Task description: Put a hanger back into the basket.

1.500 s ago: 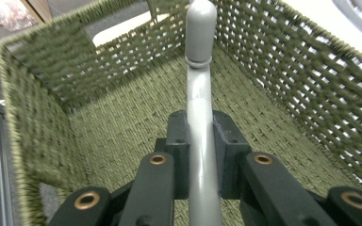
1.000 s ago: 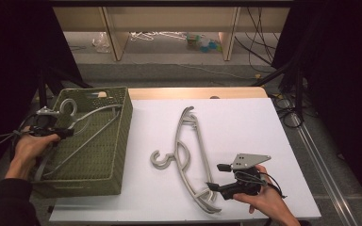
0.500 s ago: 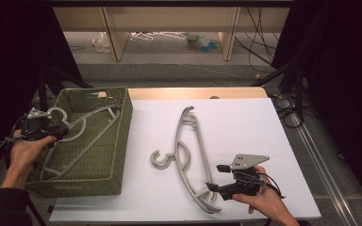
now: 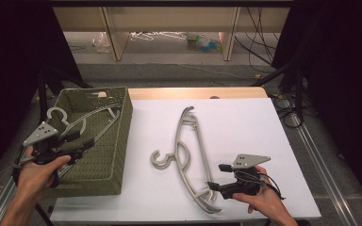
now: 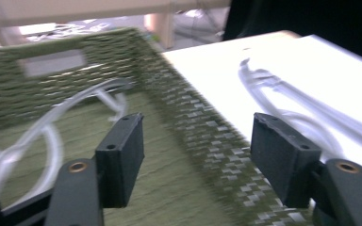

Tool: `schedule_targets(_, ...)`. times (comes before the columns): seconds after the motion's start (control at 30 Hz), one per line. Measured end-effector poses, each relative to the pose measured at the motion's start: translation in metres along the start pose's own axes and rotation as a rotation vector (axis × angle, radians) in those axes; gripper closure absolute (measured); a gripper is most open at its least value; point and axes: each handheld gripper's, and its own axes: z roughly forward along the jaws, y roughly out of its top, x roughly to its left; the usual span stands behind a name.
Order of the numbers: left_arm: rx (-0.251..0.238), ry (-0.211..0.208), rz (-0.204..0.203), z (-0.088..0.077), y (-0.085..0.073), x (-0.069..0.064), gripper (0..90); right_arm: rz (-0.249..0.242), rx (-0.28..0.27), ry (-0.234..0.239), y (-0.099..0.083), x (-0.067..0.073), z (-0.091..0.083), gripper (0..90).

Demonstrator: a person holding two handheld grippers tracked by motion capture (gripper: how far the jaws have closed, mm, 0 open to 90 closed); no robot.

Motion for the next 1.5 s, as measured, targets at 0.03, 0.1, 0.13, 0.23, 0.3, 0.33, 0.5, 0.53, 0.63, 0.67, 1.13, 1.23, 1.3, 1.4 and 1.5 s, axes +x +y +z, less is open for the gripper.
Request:
schedule_targets(0.03,-0.002,-0.005,0.008,0.001,-0.002,-0.004,33.0,-0.005,-0.003,-0.002,0.000,-0.001,0.000,24.2)
schedule_targets(0.1,-0.015,-0.023,0.015,0.003,-0.005,-0.013,30.7,0.002,-0.013,0.000,-0.001,-0.001,0.000,23.5)
schedule_targets(0.13,-0.015,-0.023,0.015,0.003,-0.005,-0.013,29.8,0.002,-0.013,0.000,-0.001,-0.001,0.000,23.5)
schedule_targets(0.23,-0.034,-0.071,0.025,0.007,-0.012,-0.033,24.2,0.023,-0.020,-0.023,-0.002,-0.002,-0.002,20.8)
schedule_targets(0.3,-0.043,-0.085,0.033,0.008,-0.014,-0.039,22.6,0.039,-0.020,-0.033,-0.003,-0.003,-0.001,19.0)
schedule_targets(0.33,-0.050,-0.101,0.037,0.009,-0.016,-0.044,22.6,0.039,-0.020,-0.033,-0.003,-0.003,-0.001,19.0)
schedule_targets(0.5,-0.052,-0.166,0.117,0.015,-0.026,-0.078,16.4,0.040,-0.026,-0.033,-0.002,-0.002,0.000,19.0)
schedule_targets(0.53,-0.052,-0.173,0.128,0.016,-0.028,-0.084,16.4,0.035,-0.028,-0.034,-0.003,-0.002,0.000,19.0)
schedule_targets(0.63,-0.055,-0.216,0.103,0.017,-0.034,-0.100,16.2,0.043,-0.028,-0.039,-0.003,-0.001,0.001,19.2)
schedule_targets(0.67,-0.055,-0.216,0.103,0.017,-0.034,-0.100,16.1,0.043,-0.028,-0.039,-0.003,-0.001,0.001,19.2)
schedule_targets(1.13,-0.063,-0.246,0.172,0.021,-0.067,-0.123,16.0,0.048,-0.017,-0.032,0.001,0.007,0.015,19.1)
schedule_targets(1.23,-0.052,-0.254,0.167,0.023,-0.074,-0.124,16.0,0.018,0.001,-0.043,0.005,0.014,0.021,20.4)
schedule_targets(1.3,-0.049,-0.248,0.170,0.023,-0.073,-0.124,16.0,-0.006,0.012,-0.038,0.007,0.017,0.025,25.0)
schedule_targets(1.4,-0.051,-0.249,0.182,0.023,-0.075,-0.125,16.0,-0.041,0.049,-0.042,0.013,0.021,0.037,23.8)
schedule_targets(1.5,-0.049,-0.243,0.173,0.023,-0.075,-0.125,16.0,-0.082,0.107,-0.059,0.020,0.028,0.054,21.3)
